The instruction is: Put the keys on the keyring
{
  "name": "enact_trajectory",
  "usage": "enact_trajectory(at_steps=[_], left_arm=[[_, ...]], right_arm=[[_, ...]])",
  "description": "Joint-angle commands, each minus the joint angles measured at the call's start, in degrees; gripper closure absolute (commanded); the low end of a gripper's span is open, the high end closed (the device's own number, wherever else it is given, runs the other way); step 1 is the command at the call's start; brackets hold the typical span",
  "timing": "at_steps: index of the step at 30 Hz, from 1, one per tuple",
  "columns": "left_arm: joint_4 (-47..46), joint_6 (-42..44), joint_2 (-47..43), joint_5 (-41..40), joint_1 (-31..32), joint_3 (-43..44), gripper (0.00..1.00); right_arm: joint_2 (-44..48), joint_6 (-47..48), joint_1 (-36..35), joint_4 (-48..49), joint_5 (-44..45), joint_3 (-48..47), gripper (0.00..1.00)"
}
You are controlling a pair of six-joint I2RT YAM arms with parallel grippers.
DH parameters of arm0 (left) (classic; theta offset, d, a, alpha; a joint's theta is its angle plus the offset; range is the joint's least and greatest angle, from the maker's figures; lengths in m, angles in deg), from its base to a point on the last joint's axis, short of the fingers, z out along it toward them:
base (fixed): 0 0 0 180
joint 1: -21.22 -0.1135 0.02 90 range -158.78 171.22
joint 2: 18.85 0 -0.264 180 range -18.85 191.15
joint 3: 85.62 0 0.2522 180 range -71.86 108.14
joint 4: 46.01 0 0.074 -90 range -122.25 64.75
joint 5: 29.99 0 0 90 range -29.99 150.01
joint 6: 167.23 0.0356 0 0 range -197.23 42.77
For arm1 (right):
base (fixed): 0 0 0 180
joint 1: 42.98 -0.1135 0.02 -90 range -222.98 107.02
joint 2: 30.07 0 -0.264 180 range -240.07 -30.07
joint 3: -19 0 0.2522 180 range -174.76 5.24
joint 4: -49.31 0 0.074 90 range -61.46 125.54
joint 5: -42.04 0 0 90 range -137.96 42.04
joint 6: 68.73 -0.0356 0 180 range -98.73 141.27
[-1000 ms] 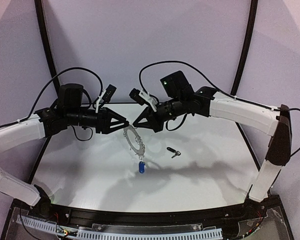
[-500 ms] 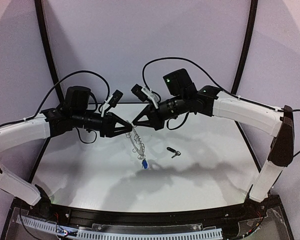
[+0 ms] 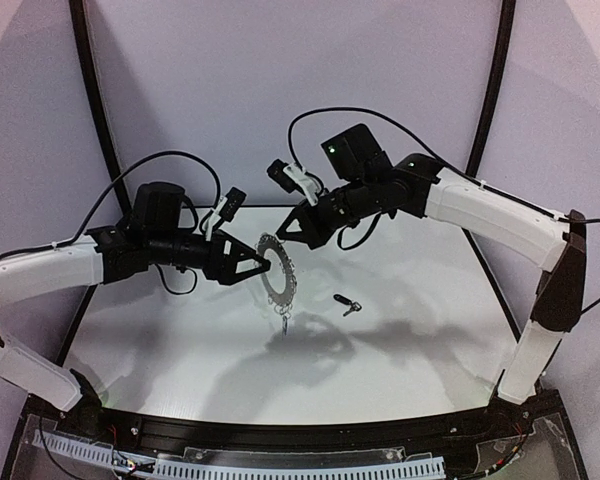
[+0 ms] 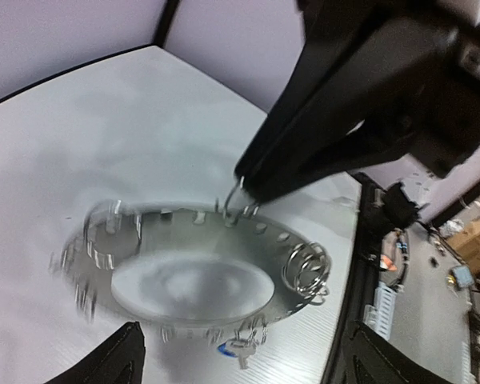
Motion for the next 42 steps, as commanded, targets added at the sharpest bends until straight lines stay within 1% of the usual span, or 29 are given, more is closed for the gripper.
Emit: enact_trajectory(at_steps=[1, 2, 6, 8, 10, 11, 13, 14, 15, 18, 21, 22, 27, 28, 31, 33, 35, 36, 38, 39, 41, 42], left_arm=[[-2.60, -0.83, -0.35, -11.45, 2.52, -1.17, 0.13], [-3.33, -0.28, -0.23, -13.40, 3.32, -1.24, 0.13], [-7.14, 0.57, 0.53, -16.14, 5.07, -1.96, 0.13], [-8.30, 1.76, 1.13, -15.19, 5.65, -2.19, 0.16], [-8.49, 2.16, 1.72, -14.43, 5.76, -2.19, 0.20], [-8.85, 2.29, 1.95, -14.15, 5.78, -2.24, 0.22], [-9.91, 0.93, 2.93, -13.30, 5.78, -2.62, 0.23], [-10.70, -0.15, 3.17, -12.48, 5.78, -2.80, 0.22], [-12.17, -1.83, 3.79, -11.99, 5.78, -3.92, 0.19], [-17.75, -5.24, 4.63, -9.59, 5.78, -6.41, 0.18], [-21.48, -7.46, 4.66, -9.23, 5.82, -8.79, 0.17], [-22.18, -8.03, 3.97, -10.32, 5.79, -10.31, 0.15], [-21.34, -6.50, 0.75, -16.43, 5.31, -13.90, 0.07], [-20.65, -5.91, -1.01, -16.92, 3.91, -15.80, 0.05], [-21.35, -5.90, -2.85, -15.29, 1.38, -18.89, 0.04], [-22.70, -5.41, -3.07, -12.27, -0.04, -20.05, 0.06], [-23.53, -4.05, -2.73, -9.04, -0.33, -20.02, 0.12], [-23.79, -3.57, -2.28, -7.09, -0.36, -19.64, 0.18], [-24.23, -3.66, -1.77, -4.93, -0.37, -19.21, 0.25], [-24.73, -4.11, -1.18, -4.54, -0.37, -18.75, 0.34], [-27.55, -5.24, 0.01, -3.87, -0.37, -18.41, 0.43], [-28.60, -5.55, 0.43, -3.69, -0.37, -18.39, 0.44]], right_arm=[[-3.10, -9.65, -0.44, -7.24, 8.47, -5.81, 1.00], [-3.49, -10.99, -0.44, -8.10, 8.38, -6.49, 1.00], [-4.30, -15.52, -0.49, -10.03, 9.18, -8.07, 1.00], [-3.81, -15.84, -0.44, -9.71, 8.72, -7.68, 1.00], [-3.00, -15.13, -0.48, -8.30, 6.72, -6.63, 1.00], [-2.25, -14.54, -0.54, -6.98, 5.50, -5.73, 1.00], [-1.42, -14.37, -0.50, -6.08, 5.87, -4.65, 1.00], [-1.32, -14.30, -0.49, -6.58, 6.78, -4.65, 1.00], [-1.02, -14.43, -0.52, -6.80, 7.26, -4.55, 1.00], [-0.46, -14.21, -0.51, -6.57, 6.31, -3.61, 1.00], [0.07, -12.50, -0.49, -6.53, 3.01, -3.11, 1.00], [0.61, -10.41, -0.47, -6.49, 1.08, -2.67, 1.00], [2.98, -4.09, -0.46, -5.82, -2.40, -0.12, 1.00], [4.24, -2.11, -0.47, -5.53, -4.58, 0.65, 1.00], [5.77, 0.13, -0.44, -5.94, -6.68, 1.35, 1.00], [6.29, 2.45, -0.49, -6.52, -8.47, 1.41, 1.00], [6.72, 3.90, -0.46, -6.93, -10.80, 1.55, 1.00], [6.91, 4.47, -0.45, -7.10, -11.93, 1.59, 1.00], [7.10, 4.76, -0.47, -7.37, -11.97, 1.59, 1.00], [7.22, 4.84, -0.49, -7.62, -11.55, 1.58, 1.00], [7.45, 5.03, -0.50, -7.57, -11.68, 1.72, 1.00], [7.49, 4.97, -0.45, -7.42, -11.76, 1.75, 1.00]])
